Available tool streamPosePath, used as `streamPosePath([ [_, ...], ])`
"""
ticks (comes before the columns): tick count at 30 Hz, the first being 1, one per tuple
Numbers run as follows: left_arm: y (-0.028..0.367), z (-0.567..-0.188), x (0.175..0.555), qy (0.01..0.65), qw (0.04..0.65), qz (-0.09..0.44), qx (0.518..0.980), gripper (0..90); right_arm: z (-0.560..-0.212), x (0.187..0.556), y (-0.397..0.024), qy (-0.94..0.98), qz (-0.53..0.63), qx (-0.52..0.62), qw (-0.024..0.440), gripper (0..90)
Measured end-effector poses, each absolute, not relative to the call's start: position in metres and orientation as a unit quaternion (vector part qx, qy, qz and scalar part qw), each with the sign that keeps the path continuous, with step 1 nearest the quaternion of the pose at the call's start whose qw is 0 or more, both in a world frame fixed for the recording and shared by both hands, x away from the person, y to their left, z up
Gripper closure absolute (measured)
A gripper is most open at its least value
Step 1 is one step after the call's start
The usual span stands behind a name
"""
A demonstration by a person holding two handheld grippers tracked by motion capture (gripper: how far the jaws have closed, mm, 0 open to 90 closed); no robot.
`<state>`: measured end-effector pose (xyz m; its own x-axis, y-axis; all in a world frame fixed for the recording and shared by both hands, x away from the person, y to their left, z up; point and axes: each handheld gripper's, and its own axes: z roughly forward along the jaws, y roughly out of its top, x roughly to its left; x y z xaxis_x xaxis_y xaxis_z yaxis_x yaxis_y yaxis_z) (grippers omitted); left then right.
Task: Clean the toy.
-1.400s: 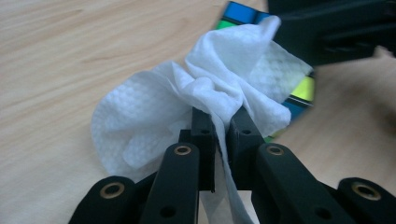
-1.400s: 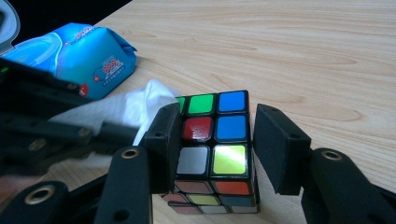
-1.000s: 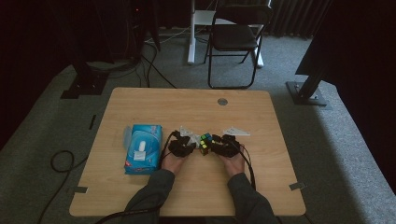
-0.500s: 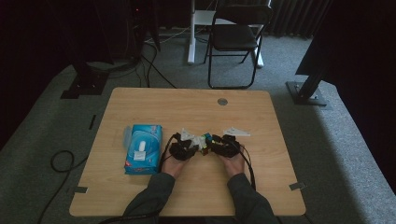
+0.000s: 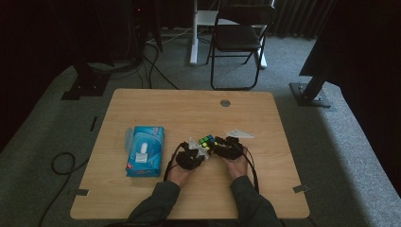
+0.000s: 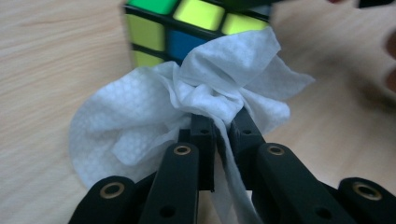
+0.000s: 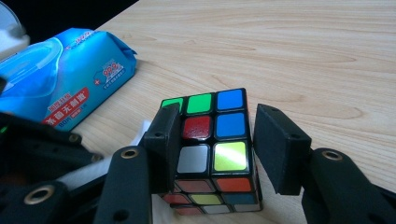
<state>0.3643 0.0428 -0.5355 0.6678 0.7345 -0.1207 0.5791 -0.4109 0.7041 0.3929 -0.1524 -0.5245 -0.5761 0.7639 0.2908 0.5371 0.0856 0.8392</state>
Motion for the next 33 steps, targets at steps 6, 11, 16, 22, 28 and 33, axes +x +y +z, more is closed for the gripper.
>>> streamPosePath([
  [6, 0.054, -0.524, 0.363, 0.395, 0.371, 0.125, 0.831, 83.3, -0.524, 0.394, -0.153, 0.732, 0.508, 0.441, 0.110, 51.9],
  [11, 0.073, -0.510, 0.380, 0.430, 0.374, 0.146, 0.809, 83.5, -0.523, 0.394, -0.153, 0.735, 0.504, 0.440, 0.111, 51.6],
  [16, 0.082, -0.506, 0.392, 0.451, 0.385, 0.147, 0.792, 83.2, -0.518, 0.393, -0.148, 0.743, 0.487, 0.438, 0.135, 34.6],
  [22, 0.082, -0.509, 0.402, 0.465, 0.380, 0.151, 0.785, 82.8, -0.517, 0.387, -0.133, 0.773, 0.463, 0.403, 0.160, 22.6],
  [28, 0.082, -0.509, 0.405, 0.466, 0.380, 0.150, 0.785, 82.4, -0.519, 0.385, -0.130, 0.788, 0.435, 0.395, 0.183, 24.7],
  [33, 0.083, -0.509, 0.409, 0.466, 0.375, 0.151, 0.787, 81.8, -0.517, 0.385, -0.136, 0.789, 0.434, 0.393, 0.186, 25.2],
])
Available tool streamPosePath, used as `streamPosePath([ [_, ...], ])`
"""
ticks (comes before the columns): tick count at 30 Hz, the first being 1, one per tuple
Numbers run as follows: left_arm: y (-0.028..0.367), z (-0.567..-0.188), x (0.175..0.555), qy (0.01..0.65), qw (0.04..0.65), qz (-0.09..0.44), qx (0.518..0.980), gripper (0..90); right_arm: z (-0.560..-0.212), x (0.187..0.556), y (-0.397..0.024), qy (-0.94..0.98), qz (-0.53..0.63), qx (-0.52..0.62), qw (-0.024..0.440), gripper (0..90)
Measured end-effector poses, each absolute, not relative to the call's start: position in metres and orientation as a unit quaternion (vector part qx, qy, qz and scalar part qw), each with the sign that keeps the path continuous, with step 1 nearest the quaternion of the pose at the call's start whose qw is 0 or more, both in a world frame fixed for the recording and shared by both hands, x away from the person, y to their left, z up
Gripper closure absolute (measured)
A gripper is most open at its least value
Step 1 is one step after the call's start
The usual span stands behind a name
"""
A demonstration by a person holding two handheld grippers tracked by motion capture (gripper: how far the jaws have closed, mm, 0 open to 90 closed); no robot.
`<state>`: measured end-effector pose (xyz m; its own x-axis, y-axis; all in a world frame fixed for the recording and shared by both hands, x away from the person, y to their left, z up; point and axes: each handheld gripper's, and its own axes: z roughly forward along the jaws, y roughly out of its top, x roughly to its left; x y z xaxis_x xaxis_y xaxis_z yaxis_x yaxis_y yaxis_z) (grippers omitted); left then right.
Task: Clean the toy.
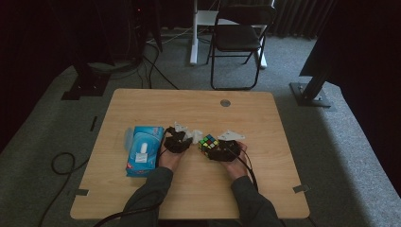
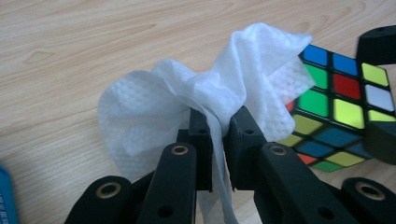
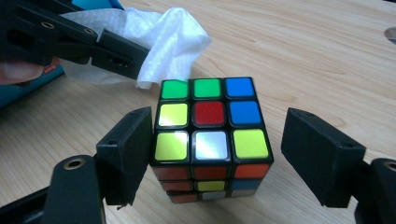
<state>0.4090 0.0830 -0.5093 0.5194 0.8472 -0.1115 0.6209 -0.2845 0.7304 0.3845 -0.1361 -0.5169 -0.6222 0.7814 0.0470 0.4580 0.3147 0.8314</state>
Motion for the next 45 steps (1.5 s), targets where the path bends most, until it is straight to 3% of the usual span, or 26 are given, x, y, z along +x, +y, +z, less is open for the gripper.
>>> streamPosePath([
  [17, 0.078, -0.515, 0.410, 0.463, 0.369, 0.143, 0.793, 81.3, -0.511, 0.389, -0.157, 0.752, 0.445, 0.438, 0.210, 37.5],
  [25, 0.076, -0.516, 0.407, 0.462, 0.372, 0.139, 0.793, 81.1, -0.518, 0.400, -0.153, 0.715, 0.473, 0.491, 0.154, 39.1],
  [36, 0.064, -0.510, 0.399, 0.438, 0.389, 0.130, 0.800, 81.1, -0.515, 0.406, -0.142, 0.724, 0.456, 0.494, 0.152, 39.6],
  [39, 0.064, -0.510, 0.400, 0.438, 0.388, 0.133, 0.800, 81.1, -0.514, 0.407, -0.142, 0.726, 0.458, 0.492, 0.142, 48.7],
  [45, 0.068, -0.514, 0.401, 0.447, 0.382, 0.137, 0.797, 81.0, -0.513, 0.406, -0.141, 0.737, 0.460, 0.476, 0.136, 50.0],
])
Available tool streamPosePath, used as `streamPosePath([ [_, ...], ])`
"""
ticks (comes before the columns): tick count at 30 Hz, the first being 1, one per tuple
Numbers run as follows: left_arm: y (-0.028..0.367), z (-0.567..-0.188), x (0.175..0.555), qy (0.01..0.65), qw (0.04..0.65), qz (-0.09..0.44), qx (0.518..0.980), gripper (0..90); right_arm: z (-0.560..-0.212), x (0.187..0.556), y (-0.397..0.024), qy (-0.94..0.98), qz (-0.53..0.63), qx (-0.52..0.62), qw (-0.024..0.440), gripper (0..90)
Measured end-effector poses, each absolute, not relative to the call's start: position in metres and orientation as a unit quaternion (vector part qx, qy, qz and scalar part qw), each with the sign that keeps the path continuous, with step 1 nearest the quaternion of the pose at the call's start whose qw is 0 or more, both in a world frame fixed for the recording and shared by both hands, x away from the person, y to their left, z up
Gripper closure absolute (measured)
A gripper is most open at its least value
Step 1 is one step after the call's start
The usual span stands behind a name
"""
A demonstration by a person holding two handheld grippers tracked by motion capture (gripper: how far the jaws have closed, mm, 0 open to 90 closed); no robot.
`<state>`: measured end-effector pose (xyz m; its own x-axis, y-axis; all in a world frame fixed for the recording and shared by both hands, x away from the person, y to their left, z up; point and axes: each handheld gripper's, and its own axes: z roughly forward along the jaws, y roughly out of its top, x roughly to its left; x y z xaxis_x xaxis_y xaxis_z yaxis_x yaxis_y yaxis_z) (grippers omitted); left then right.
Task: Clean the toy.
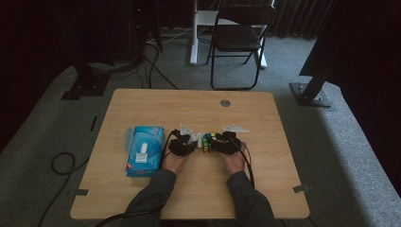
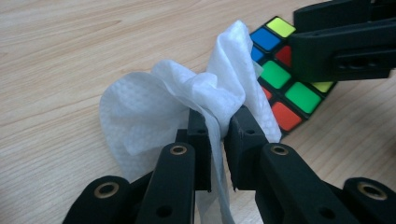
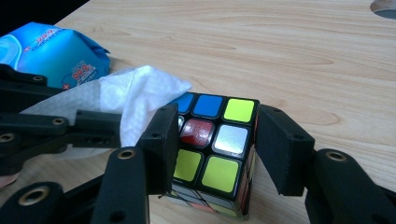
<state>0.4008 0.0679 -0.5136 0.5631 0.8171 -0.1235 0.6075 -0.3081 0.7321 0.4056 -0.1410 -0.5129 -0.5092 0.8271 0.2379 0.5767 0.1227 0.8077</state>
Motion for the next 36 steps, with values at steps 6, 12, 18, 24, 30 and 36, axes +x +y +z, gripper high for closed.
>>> streamPosePath([
  [6, 0.067, -0.514, 0.402, 0.449, 0.382, 0.137, 0.796, 81.0, -0.513, 0.402, -0.140, 0.743, 0.461, 0.468, 0.130, 50.2],
  [12, 0.067, -0.515, 0.406, 0.452, 0.386, 0.130, 0.794, 81.1, -0.514, 0.400, -0.137, 0.745, 0.464, 0.462, 0.126, 50.2],
  [18, 0.063, -0.517, 0.394, 0.442, 0.385, 0.116, 0.802, 83.8, -0.514, 0.400, -0.137, 0.743, 0.466, 0.464, 0.122, 50.4],
  [24, 0.061, -0.520, 0.380, 0.417, 0.392, 0.107, 0.813, 83.8, -0.515, 0.399, -0.139, 0.741, 0.470, 0.465, 0.118, 51.4],
  [30, 0.065, -0.515, 0.388, 0.433, 0.402, 0.113, 0.799, 83.2, -0.514, 0.399, -0.139, 0.742, 0.469, 0.464, 0.117, 51.4],
  [36, 0.071, -0.515, 0.406, 0.463, 0.405, 0.121, 0.779, 82.3, -0.515, 0.399, -0.139, 0.742, 0.470, 0.464, 0.115, 51.3],
])
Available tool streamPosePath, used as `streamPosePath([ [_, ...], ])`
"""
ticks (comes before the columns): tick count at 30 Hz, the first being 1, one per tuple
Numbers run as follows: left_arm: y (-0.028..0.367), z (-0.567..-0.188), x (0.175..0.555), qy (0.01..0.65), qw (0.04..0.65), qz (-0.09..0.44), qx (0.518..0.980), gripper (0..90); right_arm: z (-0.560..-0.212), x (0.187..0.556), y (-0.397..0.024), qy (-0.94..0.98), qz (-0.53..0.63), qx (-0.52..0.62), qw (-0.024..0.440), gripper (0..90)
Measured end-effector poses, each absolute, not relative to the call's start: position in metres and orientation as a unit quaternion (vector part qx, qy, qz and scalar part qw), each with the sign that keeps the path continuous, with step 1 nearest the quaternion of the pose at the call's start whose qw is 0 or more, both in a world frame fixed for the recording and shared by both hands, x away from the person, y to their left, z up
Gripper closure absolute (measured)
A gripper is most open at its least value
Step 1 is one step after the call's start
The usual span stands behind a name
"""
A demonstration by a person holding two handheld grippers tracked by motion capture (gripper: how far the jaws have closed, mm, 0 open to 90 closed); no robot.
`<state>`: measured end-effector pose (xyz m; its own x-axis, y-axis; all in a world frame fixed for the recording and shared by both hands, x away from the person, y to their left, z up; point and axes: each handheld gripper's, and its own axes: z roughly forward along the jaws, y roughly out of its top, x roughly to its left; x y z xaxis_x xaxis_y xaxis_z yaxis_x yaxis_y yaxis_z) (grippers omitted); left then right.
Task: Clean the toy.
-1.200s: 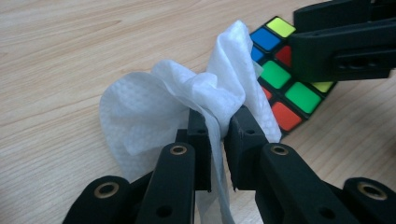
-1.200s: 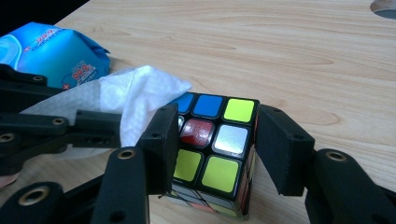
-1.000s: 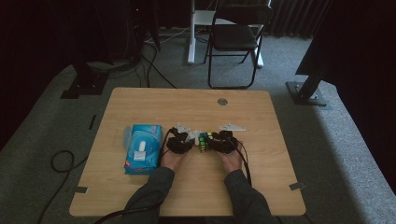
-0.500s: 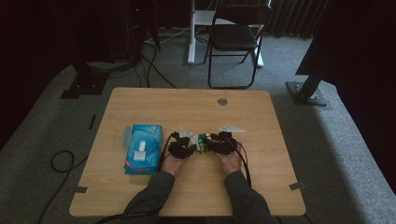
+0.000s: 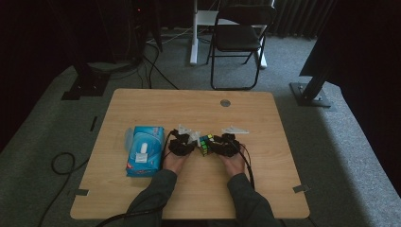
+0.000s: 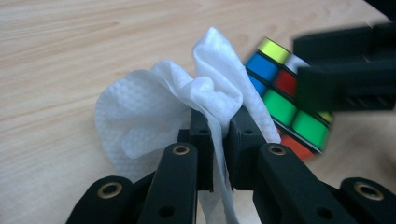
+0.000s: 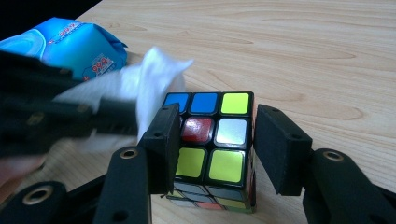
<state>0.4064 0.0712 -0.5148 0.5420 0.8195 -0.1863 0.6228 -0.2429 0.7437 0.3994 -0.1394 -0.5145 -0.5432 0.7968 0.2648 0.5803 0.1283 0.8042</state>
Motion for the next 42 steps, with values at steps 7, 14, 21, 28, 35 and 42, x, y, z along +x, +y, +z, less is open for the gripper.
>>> streamPosePath([
  [7, 0.066, -0.515, 0.401, 0.457, 0.396, 0.123, 0.787, 83.5, -0.515, 0.400, -0.140, 0.740, 0.473, 0.465, 0.111, 51.2],
  [14, 0.065, -0.509, 0.386, 0.418, 0.403, 0.115, 0.806, 83.4, -0.516, 0.400, -0.141, 0.739, 0.474, 0.465, 0.111, 51.1],
  [21, 0.064, -0.522, 0.385, 0.417, 0.394, 0.093, 0.814, 82.9, -0.516, 0.400, -0.141, 0.739, 0.474, 0.465, 0.111, 51.1],
  [28, 0.057, -0.532, 0.382, 0.406, 0.366, 0.090, 0.833, 82.7, -0.516, 0.400, -0.141, 0.740, 0.474, 0.464, 0.110, 51.4],
  [35, 0.057, -0.536, 0.385, 0.406, 0.366, 0.095, 0.832, 82.2, -0.516, 0.400, -0.141, 0.739, 0.476, 0.465, 0.109, 51.5],
  [42, 0.065, -0.535, 0.405, 0.436, 0.361, 0.109, 0.817, 82.0, -0.516, 0.401, -0.142, 0.741, 0.475, 0.464, 0.107, 51.3],
])
